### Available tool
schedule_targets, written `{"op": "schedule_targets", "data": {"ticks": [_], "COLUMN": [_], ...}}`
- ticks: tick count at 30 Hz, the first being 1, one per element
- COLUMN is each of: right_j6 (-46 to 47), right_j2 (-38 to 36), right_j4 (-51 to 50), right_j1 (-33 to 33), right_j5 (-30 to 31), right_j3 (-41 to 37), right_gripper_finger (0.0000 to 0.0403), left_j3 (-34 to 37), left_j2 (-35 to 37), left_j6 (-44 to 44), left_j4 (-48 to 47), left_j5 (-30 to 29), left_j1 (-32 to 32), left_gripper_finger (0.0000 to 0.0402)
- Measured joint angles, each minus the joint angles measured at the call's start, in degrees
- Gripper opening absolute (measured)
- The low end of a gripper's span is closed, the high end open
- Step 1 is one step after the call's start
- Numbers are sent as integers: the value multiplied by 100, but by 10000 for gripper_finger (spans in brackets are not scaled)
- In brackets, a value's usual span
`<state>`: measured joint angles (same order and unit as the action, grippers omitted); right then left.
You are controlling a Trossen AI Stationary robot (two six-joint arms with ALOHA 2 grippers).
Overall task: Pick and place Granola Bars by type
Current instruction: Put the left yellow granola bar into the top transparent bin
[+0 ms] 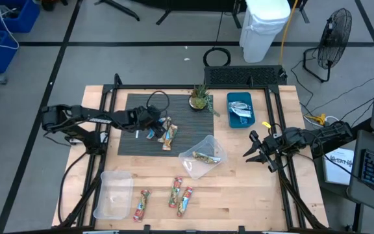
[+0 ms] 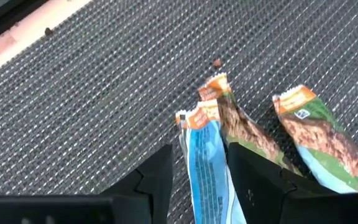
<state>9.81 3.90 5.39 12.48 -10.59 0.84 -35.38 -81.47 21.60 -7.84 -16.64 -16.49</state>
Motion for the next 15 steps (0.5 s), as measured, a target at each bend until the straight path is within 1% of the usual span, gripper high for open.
{"op": "schedule_targets", "data": {"ticks": [8, 10, 15], "right_j6": [0, -1, 1], "right_j2": [0, 2, 5], "right_j4": [-2, -1, 13], "right_j1": [-1, 1, 1], "right_j5": [1, 0, 0], "right_j3": [0, 0, 0], "right_gripper_finger": [89, 89, 89], "left_j3": [-7, -21, -11], "left_j2": [-133, -301, -529], "left_j6": [109, 117, 130], "left_j4": [-53, 121, 194], "left_j5": [21, 27, 69], "left_j1": [48, 58, 63], "left_gripper_finger": [159, 159, 159]}}
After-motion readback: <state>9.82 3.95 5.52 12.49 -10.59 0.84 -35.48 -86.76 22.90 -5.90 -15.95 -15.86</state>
